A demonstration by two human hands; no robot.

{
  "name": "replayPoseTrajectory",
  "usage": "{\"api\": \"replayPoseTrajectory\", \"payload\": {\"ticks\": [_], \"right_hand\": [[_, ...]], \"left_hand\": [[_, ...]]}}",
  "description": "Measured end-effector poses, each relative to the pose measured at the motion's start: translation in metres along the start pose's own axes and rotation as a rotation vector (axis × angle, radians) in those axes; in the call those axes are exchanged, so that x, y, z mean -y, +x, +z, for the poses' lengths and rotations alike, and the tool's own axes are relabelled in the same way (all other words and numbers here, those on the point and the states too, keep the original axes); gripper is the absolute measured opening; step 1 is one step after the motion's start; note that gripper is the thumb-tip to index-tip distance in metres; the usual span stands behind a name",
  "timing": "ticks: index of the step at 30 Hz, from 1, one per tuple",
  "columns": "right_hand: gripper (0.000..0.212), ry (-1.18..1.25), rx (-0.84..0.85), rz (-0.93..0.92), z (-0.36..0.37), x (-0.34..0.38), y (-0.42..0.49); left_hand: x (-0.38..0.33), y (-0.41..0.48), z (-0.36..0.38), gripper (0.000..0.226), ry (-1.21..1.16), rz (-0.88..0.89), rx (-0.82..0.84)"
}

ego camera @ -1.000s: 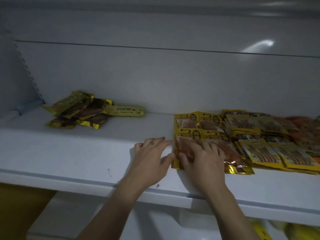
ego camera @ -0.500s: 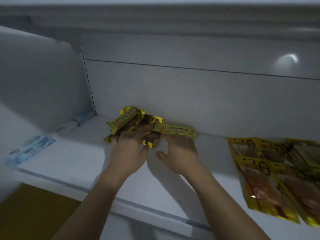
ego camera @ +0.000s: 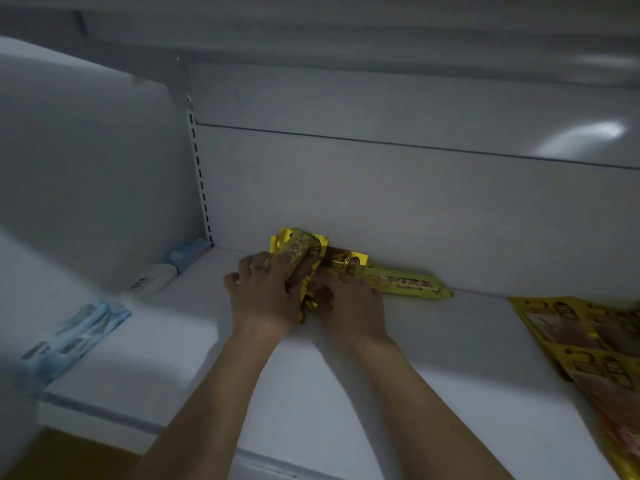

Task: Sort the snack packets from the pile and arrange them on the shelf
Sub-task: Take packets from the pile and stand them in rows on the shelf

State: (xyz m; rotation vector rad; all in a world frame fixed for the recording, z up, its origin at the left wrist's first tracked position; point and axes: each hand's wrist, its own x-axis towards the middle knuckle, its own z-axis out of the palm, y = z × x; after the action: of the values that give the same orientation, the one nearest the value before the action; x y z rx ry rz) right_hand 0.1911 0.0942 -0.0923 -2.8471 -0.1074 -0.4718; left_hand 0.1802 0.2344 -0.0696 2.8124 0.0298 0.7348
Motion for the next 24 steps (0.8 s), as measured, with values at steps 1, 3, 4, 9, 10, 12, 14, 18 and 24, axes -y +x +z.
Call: {"api": "replayPoseTrajectory", "payload": {"ticks": [1, 3, 4, 9, 10, 12, 14, 18, 24], "right_hand": [[0.035, -0.019, -0.033, 0.014, 0.003, -0.001, 0.001], [0.034, -0.069, -0.067, 0.027, 0.003, -0.002, 0.002], [0.036, -0.079, -0.065, 0.031, 0.002, -0.002, 0.002], [0.035, 0.057, -0.089, 0.036, -0.011, -0.002, -0.004], [0.031, 0.075, -0.082, 0.029, -0.015, -0.003, -0.006], [0.028, 0.105, -0.062, 0.006, -0.021, -0.007, -0.008], [0.032, 0.138, -0.062, 0.012, -0.029, -0.012, -0.011], [0.027, 0.115, -0.102, 0.035, -0.041, -0.018, -0.015], [0.015, 0.223, -0.218, 0.017, -0.08, -0.024, -0.025]], "left_hand": [[0.001, -0.001, 0.002, 0.045, -0.021, 0.019, -0.068], [-0.001, -0.003, 0.003, 0.044, -0.011, 0.127, -0.21], [-0.003, -0.005, 0.003, 0.043, 0.014, 0.201, -0.236], [0.002, -0.01, 0.01, 0.042, 0.043, 0.391, -0.19], [0.006, -0.01, 0.011, 0.047, 0.083, 0.367, -0.161], [0.009, -0.009, 0.011, 0.049, 0.176, 0.298, -0.088], [0.005, -0.01, 0.006, 0.045, 0.253, 0.202, 0.038], [0.001, -0.006, 0.002, 0.036, 0.284, 0.135, 0.1], [0.0, -0.007, 0.004, 0.03, -0.078, 0.284, -0.181]]}}
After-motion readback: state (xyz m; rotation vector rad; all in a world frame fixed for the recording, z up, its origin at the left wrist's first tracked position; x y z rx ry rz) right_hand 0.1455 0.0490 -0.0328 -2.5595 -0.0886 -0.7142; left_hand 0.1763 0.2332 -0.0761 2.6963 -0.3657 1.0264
